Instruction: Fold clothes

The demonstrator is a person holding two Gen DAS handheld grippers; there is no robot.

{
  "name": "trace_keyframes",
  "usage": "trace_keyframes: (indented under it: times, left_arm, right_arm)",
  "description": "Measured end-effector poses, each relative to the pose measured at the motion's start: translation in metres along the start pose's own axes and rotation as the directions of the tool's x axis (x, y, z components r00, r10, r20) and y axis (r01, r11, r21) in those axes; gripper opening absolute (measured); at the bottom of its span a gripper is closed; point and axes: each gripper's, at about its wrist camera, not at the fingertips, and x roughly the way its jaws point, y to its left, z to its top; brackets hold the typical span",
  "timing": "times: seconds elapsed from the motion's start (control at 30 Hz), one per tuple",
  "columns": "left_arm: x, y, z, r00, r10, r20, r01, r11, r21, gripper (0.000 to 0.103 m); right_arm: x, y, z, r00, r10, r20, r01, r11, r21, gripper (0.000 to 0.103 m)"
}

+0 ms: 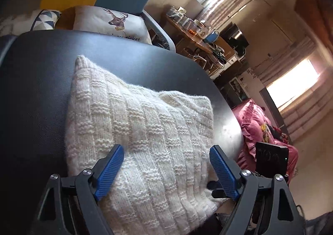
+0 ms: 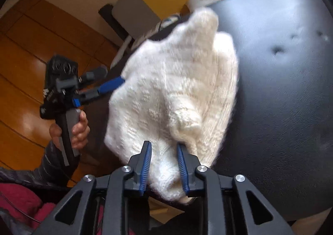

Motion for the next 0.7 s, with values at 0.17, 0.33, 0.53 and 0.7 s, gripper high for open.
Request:
trace_keyframes:
  times: [0.17, 0.33, 0.53, 0.7]
  left_arm:
    - [-0.031, 0.028, 0.0, 0.997, 0.057, 0.049, -0.053, 0.996, -0.066, 0.093]
    - [-0.048, 0.062, -0.001, 0.996, 0.071, 0.051, -0.062, 0.986, -0.153, 0.1]
    - [-0.019, 0.073, -0.001, 0.998, -0.049, -0.037, 0.04, 0.976, -0.214, 0.1]
    - [0.011, 0.071, 0.003, 0.994, -0.055, -0.092, 0.034, 0.977, -0.212, 0.1]
  right_arm:
    - [-0.014, -0.022, 0.019, 0.998, -0.008, 0.06, 0.001, 0.992, 0.125, 0.07]
    - [-0.012, -0.051, 0.021, 0.998, 0.052, 0.026, -0.057, 0.954, 0.293, 0.086]
    - [0.02, -0.066, 0.03, 0.996, 0.091, -0.015, -0.079, 0.928, 0.363, 0.086]
    - [0.036, -0.065, 0.046, 0.994, 0.112, -0.013, -0.099, 0.923, 0.371, 0.086]
